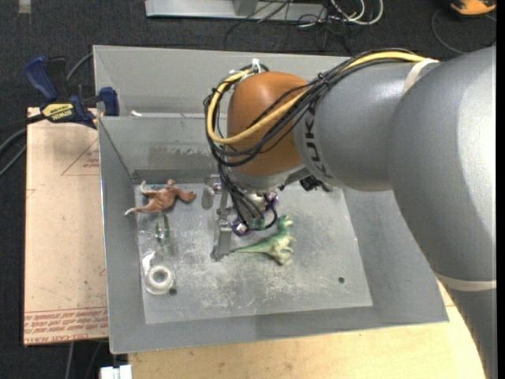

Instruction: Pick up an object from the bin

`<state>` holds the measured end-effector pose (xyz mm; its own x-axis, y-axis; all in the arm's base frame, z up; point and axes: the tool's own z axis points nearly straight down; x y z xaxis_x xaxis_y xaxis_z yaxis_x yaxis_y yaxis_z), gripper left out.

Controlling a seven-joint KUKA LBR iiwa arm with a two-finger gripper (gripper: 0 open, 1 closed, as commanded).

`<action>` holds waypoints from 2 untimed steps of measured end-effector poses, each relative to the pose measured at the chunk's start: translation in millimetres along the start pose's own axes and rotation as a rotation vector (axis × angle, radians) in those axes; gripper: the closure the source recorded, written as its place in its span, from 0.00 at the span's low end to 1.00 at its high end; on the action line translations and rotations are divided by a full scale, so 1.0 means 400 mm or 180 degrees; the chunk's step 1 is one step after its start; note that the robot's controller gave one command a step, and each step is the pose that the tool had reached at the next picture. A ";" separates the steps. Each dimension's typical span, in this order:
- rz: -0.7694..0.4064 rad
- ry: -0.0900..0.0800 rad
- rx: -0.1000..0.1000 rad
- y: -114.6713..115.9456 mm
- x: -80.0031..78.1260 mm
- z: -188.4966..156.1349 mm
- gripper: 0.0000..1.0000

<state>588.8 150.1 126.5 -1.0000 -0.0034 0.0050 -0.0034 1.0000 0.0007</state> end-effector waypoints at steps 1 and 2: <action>0.0013 -0.0019 -0.0003 -0.003 -0.004 -0.012 0.00; -0.1344 0.0004 -0.0007 0.179 -0.036 0.146 0.00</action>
Offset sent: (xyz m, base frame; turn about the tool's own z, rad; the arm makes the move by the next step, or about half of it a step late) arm 0.0151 0.0696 -0.0565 -0.4219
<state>602.7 221.7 68.0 -0.9107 -0.4130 0.0049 -0.4130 0.9107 0.0052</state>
